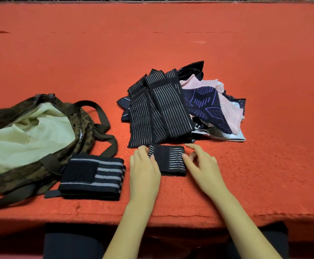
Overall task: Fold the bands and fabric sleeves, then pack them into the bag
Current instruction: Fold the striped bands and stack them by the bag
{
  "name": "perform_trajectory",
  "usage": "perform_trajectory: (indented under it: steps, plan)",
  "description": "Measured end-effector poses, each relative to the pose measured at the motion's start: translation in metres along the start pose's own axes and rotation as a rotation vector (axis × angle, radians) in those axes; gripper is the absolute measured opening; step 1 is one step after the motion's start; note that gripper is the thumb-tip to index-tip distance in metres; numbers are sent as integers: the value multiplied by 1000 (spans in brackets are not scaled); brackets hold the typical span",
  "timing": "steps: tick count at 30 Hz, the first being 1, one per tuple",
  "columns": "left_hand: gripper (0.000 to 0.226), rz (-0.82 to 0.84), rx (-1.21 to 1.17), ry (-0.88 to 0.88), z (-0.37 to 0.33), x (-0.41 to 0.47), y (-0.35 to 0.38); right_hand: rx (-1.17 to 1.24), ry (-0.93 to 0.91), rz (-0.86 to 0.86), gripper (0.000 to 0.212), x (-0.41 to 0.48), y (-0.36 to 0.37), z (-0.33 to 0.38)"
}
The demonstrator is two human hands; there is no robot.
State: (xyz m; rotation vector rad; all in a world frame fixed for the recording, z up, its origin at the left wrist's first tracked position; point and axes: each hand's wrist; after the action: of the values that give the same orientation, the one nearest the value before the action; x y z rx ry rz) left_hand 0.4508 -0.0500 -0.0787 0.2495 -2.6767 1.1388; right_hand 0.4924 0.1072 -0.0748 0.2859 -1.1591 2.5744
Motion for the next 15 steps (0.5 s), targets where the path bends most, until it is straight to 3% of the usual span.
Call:
perform_trajectory:
  steps: [5,11,15]
  plan:
    - [46,14,144,48,1,0,4,-17,-84,58,46,-3,-2,-1]
    - [44,203,-14,57,2,4,-9,137,-84,16,46,-2,-4,-4]
    - [47,276,-97,87,6,6,-11,223,-66,28,35,-2,-5,-3]
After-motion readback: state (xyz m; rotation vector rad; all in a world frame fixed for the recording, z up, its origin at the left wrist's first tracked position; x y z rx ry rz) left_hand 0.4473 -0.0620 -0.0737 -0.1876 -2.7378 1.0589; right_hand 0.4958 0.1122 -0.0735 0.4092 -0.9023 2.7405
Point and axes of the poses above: each hand's wrist, its own x-axis towards the middle knuckle, its own y-axis out of the palm, z = x × y, and after that the axes turned 7 degrees about -y, right-handed
